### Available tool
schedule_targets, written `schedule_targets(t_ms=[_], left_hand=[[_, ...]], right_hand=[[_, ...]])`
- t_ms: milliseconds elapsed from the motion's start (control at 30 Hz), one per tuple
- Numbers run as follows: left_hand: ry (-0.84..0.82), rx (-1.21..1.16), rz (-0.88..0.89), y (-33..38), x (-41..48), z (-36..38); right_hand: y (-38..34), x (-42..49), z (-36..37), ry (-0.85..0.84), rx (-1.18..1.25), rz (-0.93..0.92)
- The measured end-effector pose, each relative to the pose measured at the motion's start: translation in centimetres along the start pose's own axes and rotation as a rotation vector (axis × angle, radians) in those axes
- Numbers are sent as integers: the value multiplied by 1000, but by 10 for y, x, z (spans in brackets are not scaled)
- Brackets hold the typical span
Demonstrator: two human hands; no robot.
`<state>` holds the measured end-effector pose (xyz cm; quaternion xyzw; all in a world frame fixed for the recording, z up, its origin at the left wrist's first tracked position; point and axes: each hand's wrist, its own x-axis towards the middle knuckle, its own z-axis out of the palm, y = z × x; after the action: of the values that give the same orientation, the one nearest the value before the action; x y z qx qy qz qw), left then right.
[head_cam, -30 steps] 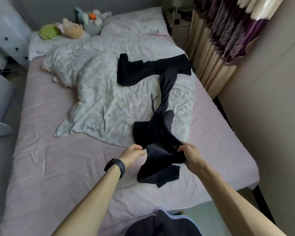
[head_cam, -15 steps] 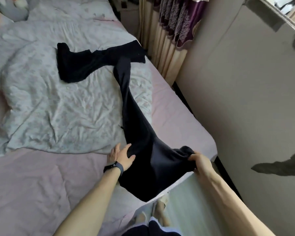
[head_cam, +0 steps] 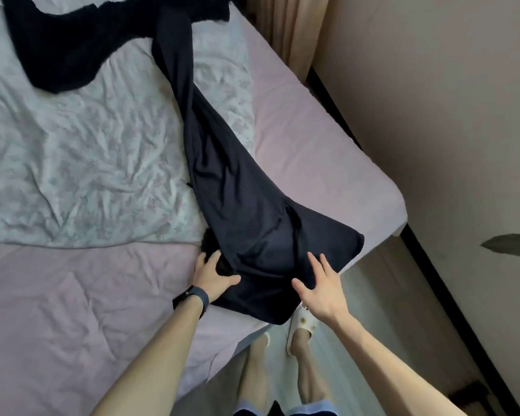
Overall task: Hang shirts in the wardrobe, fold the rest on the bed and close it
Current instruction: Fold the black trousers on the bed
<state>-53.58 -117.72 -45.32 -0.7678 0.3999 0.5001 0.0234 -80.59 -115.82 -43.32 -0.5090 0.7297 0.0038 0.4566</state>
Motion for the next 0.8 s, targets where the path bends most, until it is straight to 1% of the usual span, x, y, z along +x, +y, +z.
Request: schedule_targets(t_ms=[33,100,200,267,333,400,433,500,533,633,700,767,800], left_hand=[[-2,-20,25,-2,-1,7],[74,-1,83,-3,-1,20],[215,128,121,4,-10,19],[255,179,165,18,-23,10],[234,40,153,38,-38,-6],[210,-108,110,64,-59,-30],[203,-146,120,79,-72,-45],[195,-168,150,108,-90,-70],[203,-178,192,127,-105,-87],[211,-228,255,186,-156,-135],[173,-372,253,217,-182,-158],[124,-499,255,244,-214,-183],[130,-536,265,255,-232,-194]], right_hand=[[1,3,7,-60,-67,-21],[7,14,18,-151,-185,-49],[15,27,19,-233,-357,-54],[16,28,11,-272,-412,-37],[8,21,-3,-270,-418,-36],[-9,3,-19,-213,-350,-87],[-20,-9,-29,-170,-282,-132],[-44,-29,-44,-98,-131,-235],[-60,-41,-55,-71,-64,-301],[-109,-79,-84,31,54,-467],[-135,-92,-97,116,88,-516],[-160,-98,-117,194,189,-579],[-172,-102,-128,229,252,-623]])
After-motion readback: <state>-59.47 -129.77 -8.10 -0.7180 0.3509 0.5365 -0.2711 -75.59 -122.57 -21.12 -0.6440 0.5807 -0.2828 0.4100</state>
